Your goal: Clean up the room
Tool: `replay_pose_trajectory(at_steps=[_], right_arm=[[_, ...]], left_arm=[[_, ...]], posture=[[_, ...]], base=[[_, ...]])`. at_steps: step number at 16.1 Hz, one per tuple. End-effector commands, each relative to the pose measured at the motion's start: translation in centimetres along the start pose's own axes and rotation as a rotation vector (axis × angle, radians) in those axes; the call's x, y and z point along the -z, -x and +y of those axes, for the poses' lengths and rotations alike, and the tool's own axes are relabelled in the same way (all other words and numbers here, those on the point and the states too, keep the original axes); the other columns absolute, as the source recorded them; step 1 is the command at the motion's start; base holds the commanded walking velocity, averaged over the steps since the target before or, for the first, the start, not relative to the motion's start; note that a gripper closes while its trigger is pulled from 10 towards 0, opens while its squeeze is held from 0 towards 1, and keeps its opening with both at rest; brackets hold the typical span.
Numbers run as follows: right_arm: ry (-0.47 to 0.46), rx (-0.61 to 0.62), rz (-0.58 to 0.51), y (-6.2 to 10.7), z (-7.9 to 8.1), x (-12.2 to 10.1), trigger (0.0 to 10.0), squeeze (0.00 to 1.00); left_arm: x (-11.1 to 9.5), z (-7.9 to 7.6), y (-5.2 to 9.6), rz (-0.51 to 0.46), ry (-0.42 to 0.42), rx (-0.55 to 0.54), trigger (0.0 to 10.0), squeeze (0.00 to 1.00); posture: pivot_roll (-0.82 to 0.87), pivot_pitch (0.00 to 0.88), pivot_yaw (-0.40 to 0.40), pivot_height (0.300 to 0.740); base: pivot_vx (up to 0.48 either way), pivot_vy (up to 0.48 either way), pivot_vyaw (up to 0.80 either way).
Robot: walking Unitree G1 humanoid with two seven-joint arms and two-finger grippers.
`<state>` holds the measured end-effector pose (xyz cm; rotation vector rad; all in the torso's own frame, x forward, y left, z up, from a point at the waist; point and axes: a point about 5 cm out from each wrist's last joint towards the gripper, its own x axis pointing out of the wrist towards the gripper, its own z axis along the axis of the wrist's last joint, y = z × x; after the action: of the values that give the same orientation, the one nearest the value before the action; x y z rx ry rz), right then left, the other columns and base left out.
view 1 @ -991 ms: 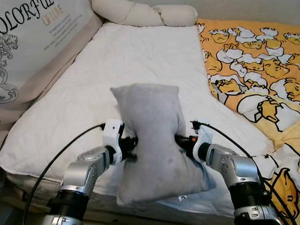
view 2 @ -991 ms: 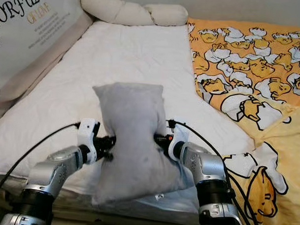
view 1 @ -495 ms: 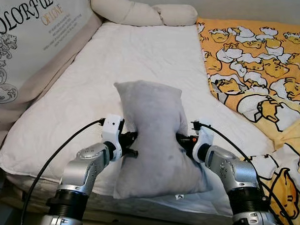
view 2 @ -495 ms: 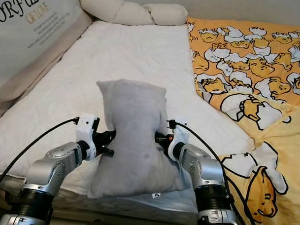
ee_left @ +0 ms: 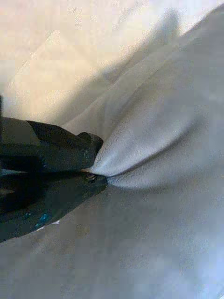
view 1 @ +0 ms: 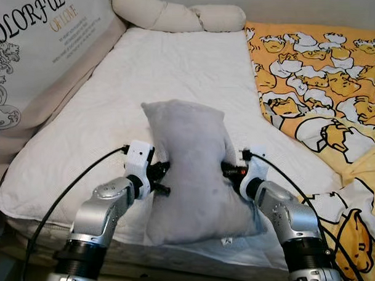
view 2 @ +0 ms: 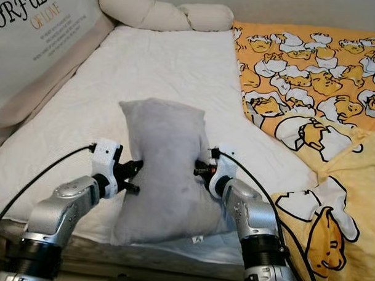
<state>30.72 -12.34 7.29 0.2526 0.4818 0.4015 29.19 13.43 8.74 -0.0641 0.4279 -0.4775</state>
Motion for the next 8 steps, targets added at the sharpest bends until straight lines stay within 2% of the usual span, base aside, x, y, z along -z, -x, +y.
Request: replay_pose_trajectory(at_steps=[1, 2, 3, 4, 5, 7, 8], right_arm=[[0.01, -0.001, -0.095, 0.0, 0.7, -2.0, 10.0, 0.0], [0.0, 0.005, -0.154, 0.2, 0.8, -3.1, 10.0, 0.0], [-0.005, 0.016, -0.204, 0.3, 1.0, -4.1, 10.0, 0.0], [-0.01, 0.031, -0.227, 0.4, 1.0, -4.6, 10.0, 0.0], [-0.014, 0.049, -0.273, 0.8, 1.2, -5.9, 10.0, 0.0], [-0.059, 0.026, -0.304, 1.2, 1.7, -6.5, 10.0, 0.0], [-0.091, -0.007, -0.319, 1.2, 2.0, -6.6, 10.0, 0.0]], left_arm=[[-2.1, -0.5, 0.0, -0.078, -0.064, -0.01, 0.0, 0.0], [-3.5, -0.4, 0.2, -0.134, -0.091, -0.047, 4.1, 0.0], [-4.4, -0.3, 0.2, -0.164, -0.119, -0.081, 10.0, 0.0], [-4.9, -0.2, 0.2, -0.175, -0.145, -0.106, 10.0, 0.0], [-6.4, -0.9, 0.2, -0.203, -0.189, -0.094, 10.0, 0.0], [-7.6, -1.6, 0.2, -0.243, -0.203, -0.089, 10.0, 0.0], [-7.9, -1.8, 0.2, -0.257, -0.239, -0.1, 10.0, 0.0]], posture=[[0.03, 0.0, 0.042, 0.74], [0.03, 0.0, 0.043, 0.74], [0.03, 0.0, 0.043, 0.74], [0.03, 0.0, 0.041, 0.74], [0.03, 0.0, 0.034, 0.74], [0.03, 0.0, 0.033, 0.74], [0.03, 0.0, 0.034, 0.74]], base=[[0.0, 0.0, 0.0], [0.0, 0.0, 0.0], [0.0, 0.0, 0.0], [0.0, 0.0, 0.0], [0.0, 0.0, 0.0], [0.0, 0.0, 0.0], [0.0, 0.0, 0.0]])
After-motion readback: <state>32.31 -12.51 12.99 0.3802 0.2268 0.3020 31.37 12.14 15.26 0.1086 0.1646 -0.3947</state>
